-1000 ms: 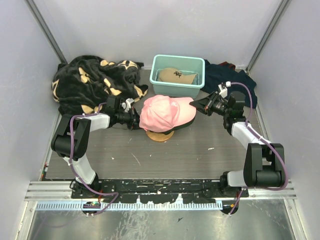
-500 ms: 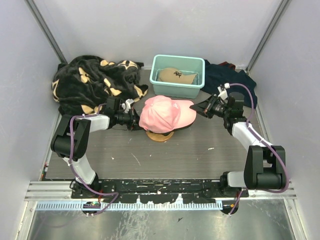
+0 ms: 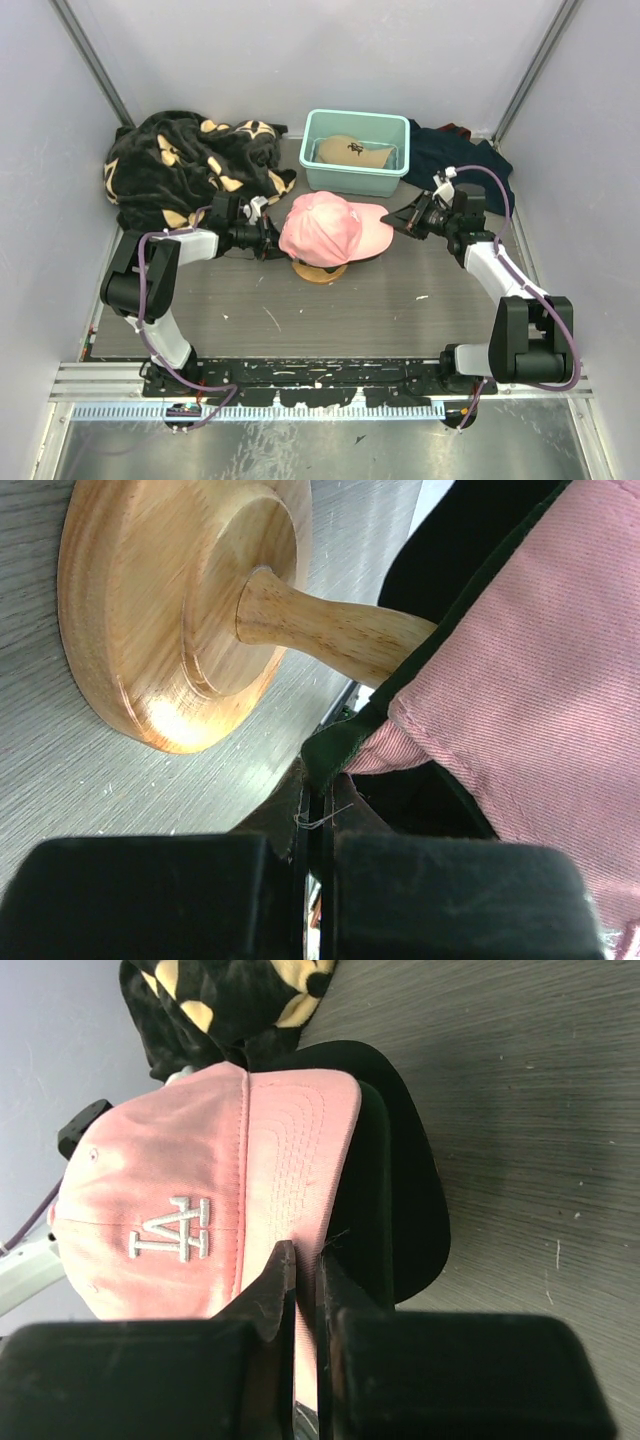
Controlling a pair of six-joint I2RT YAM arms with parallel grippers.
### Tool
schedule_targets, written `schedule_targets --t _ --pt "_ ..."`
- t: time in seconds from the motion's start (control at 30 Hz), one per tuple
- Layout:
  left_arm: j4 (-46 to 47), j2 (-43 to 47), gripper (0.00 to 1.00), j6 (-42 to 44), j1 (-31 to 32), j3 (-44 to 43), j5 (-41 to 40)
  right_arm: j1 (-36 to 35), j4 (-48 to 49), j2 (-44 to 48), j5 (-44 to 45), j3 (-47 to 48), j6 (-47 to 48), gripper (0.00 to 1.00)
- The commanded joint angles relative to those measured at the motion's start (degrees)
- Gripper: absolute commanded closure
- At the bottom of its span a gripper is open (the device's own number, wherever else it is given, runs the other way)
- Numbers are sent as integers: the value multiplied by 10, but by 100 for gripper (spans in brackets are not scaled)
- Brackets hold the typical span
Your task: Stack the hats
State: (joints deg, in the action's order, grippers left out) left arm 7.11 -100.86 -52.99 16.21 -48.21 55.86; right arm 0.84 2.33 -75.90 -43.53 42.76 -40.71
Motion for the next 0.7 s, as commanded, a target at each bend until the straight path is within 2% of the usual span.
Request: schedule_targets --t 0.0,0.1,0.17,0.4,0.5,0.6,0.67 --pt "-32 1 98 11 -3 19 -33 9 -127 -31 162 -34 147 99" --pt "-32 3 98 10 -3 17 -32 9 -114 -28 148 -34 138 99" --pt "-33 5 98 9 -3 15 -31 4 -115 -20 142 -21 134 95" --pt "-58 18 96 11 -3 -13 -25 -21 -132 4 140 42 122 63" --pt "-77 22 87 16 -3 -27 -26 -23 -140 8 146 61 121 56" --pt "-89 33 72 16 -2 -34 -30 -23 -145 9 148 74 124 56" --pt "-93 42 66 17 -3 -36 -34 -23 -146 10 148 78 123 56"
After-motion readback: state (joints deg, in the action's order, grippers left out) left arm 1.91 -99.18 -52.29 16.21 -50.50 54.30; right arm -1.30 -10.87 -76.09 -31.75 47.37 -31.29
